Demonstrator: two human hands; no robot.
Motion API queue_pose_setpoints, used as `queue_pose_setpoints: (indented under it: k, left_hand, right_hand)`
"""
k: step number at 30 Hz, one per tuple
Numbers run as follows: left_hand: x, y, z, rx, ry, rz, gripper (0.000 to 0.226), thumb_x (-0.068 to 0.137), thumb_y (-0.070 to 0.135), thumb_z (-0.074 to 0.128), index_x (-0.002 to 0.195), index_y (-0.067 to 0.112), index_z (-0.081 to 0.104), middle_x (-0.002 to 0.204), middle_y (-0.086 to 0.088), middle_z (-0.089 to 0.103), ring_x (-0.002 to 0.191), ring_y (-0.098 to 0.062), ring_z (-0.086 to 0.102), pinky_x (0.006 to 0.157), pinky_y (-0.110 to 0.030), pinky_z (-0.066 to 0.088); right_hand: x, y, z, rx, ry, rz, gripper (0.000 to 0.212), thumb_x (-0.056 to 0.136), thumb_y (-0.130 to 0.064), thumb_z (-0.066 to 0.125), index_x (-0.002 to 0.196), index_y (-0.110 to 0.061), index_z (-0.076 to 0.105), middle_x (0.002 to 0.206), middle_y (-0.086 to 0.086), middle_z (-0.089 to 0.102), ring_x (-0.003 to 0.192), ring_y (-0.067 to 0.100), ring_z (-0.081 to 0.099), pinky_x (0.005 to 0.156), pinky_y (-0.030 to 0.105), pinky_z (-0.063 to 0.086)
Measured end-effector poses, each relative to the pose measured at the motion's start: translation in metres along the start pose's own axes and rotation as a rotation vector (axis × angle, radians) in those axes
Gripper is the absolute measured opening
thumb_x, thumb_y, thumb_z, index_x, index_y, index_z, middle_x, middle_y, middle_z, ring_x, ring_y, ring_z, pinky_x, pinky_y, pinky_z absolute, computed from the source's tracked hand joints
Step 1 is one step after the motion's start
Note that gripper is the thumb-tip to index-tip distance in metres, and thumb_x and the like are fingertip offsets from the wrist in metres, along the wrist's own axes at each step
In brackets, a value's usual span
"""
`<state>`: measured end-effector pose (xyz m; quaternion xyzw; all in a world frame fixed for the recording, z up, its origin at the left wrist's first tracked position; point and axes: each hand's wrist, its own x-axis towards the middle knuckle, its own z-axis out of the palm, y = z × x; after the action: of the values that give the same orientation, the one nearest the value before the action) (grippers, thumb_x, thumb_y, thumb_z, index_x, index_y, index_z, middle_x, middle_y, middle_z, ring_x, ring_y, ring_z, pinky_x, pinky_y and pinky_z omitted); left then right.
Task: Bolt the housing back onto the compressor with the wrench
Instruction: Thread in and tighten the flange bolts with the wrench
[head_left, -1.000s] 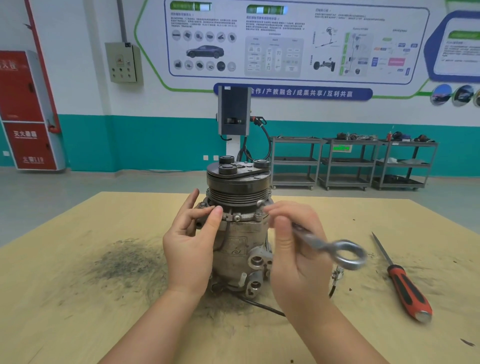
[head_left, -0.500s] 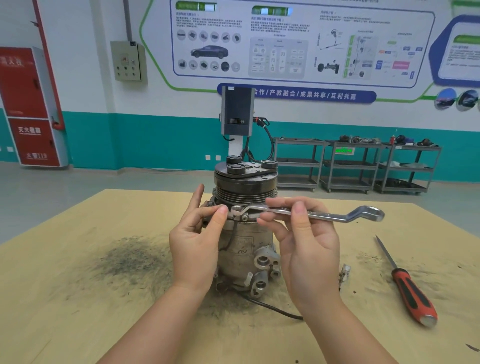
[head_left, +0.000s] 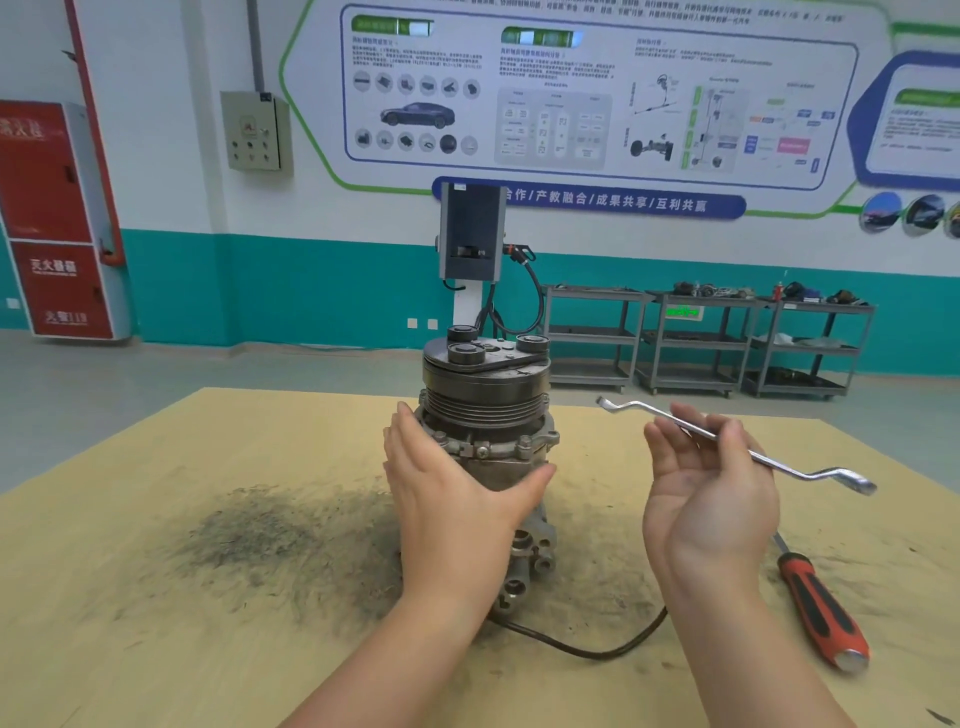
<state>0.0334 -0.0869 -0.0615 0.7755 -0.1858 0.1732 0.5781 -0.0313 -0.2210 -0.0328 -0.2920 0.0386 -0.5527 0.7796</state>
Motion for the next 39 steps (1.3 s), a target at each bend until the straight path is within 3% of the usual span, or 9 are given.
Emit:
queue_pose_setpoints:
  k: [7, 10, 15, 19, 24, 29, 33, 36, 39]
  left_hand:
    - [0.019, -0.014, -0.008, 0.057, -0.034, -0.027, 0.125, 0.057, 0.063, 0.079, 0.155, 0.028, 0.011, 0.152, 0.002, 0.038, 0.135, -0.018, 0.044, 0.108, -0.036, 0.040]
    - [0.048, -0.030, -0.030, -0.078, -0.246, -0.042, 0.121, 0.059, 0.049, 0.087, 0.155, 0.031, 0.017, 0.142, 0.012, 0.051, 0.126, -0.009, 0.053, 0.108, -0.033, 0.042]
    - [0.096, -0.045, -0.052, -0.131, -0.634, -0.018, 0.102, 0.065, 0.033, 0.091, 0.149, 0.031, 0.033, 0.122, 0.029, 0.064, 0.111, 0.009, 0.060, 0.089, -0.009, 0.047]
    - [0.123, -0.050, -0.052, -0.209, -0.808, -0.083, 0.101, 0.063, 0.022, 0.084, 0.150, 0.024, 0.032, 0.137, 0.007, 0.061, 0.124, -0.010, 0.059, 0.112, -0.036, 0.041]
    - [0.147, -0.045, -0.058, -0.141, -1.022, -0.123, 0.092, 0.069, 0.018, 0.080, 0.146, 0.033, 0.031, 0.142, 0.011, 0.056, 0.130, -0.008, 0.054, 0.106, -0.025, 0.043]
    - [0.131, -0.036, -0.069, -0.003, -0.883, -0.010, 0.105, 0.072, 0.037, 0.086, 0.155, 0.033, 0.022, 0.152, 0.020, 0.039, 0.136, 0.004, 0.042, 0.110, -0.019, 0.036]
    - [0.090, -0.032, -0.060, -0.043, -0.700, -0.024, 0.127, 0.052, 0.076, 0.080, 0.156, 0.035, 0.021, 0.149, 0.023, 0.045, 0.133, 0.003, 0.046, 0.114, -0.033, 0.037]
    - [0.075, -0.030, -0.039, -0.133, -0.443, -0.027, 0.086, 0.053, 0.073, 0.077, 0.129, 0.041, 0.052, 0.115, 0.029, 0.067, 0.105, 0.008, 0.062, 0.085, -0.017, 0.049]
    - [0.073, -0.033, -0.029, -0.201, -0.333, -0.017, 0.043, 0.067, 0.055, 0.077, 0.105, 0.045, 0.059, 0.097, 0.038, 0.067, 0.091, 0.015, 0.063, 0.066, -0.004, 0.047]
  right_hand:
    - [0.015, -0.002, -0.006, 0.056, 0.006, 0.097, 0.022, 0.103, -0.011, 0.039, 0.087, -0.008, 0.053, 0.072, 0.006, 0.072, 0.063, 0.018, 0.068, 0.063, 0.026, 0.056]
    - [0.017, -0.001, -0.005, 0.059, -0.063, 0.206, 0.017, 0.102, -0.006, 0.039, 0.091, -0.007, 0.053, 0.074, 0.009, 0.072, 0.062, 0.018, 0.067, 0.061, 0.026, 0.057]
    - [0.009, 0.006, -0.002, 0.023, -0.185, 0.298, 0.015, 0.102, -0.005, 0.038, 0.099, -0.007, 0.053, 0.080, 0.012, 0.072, 0.065, 0.019, 0.068, 0.062, 0.028, 0.057]
    - [0.008, 0.010, 0.002, -0.067, -0.257, 0.204, 0.015, 0.102, -0.005, 0.038, 0.100, -0.008, 0.052, 0.084, 0.012, 0.072, 0.069, 0.020, 0.067, 0.066, 0.030, 0.058]
    - [0.023, 0.006, 0.012, -0.125, -0.317, 0.261, 0.017, 0.101, -0.001, 0.036, 0.097, -0.006, 0.052, 0.078, 0.013, 0.070, 0.063, 0.021, 0.064, 0.062, 0.030, 0.058]
    - [0.033, 0.005, 0.018, -0.113, -0.348, 0.352, 0.021, 0.100, 0.000, 0.036, 0.093, -0.006, 0.055, 0.076, 0.013, 0.070, 0.061, 0.021, 0.064, 0.059, 0.028, 0.057]
    - [0.035, 0.008, 0.018, -0.095, -0.364, 0.414, 0.019, 0.098, 0.002, 0.035, 0.094, -0.005, 0.053, 0.072, 0.013, 0.069, 0.055, 0.020, 0.063, 0.054, 0.027, 0.055]
    - [0.042, 0.008, 0.021, -0.134, -0.368, 0.451, 0.017, 0.097, 0.001, 0.036, 0.095, -0.005, 0.052, 0.070, 0.012, 0.068, 0.054, 0.020, 0.061, 0.052, 0.026, 0.054]
    - [0.051, 0.009, 0.026, -0.189, -0.376, 0.490, 0.014, 0.097, 0.000, 0.037, 0.099, -0.002, 0.050, 0.066, 0.011, 0.067, 0.052, 0.019, 0.059, 0.050, 0.026, 0.053]
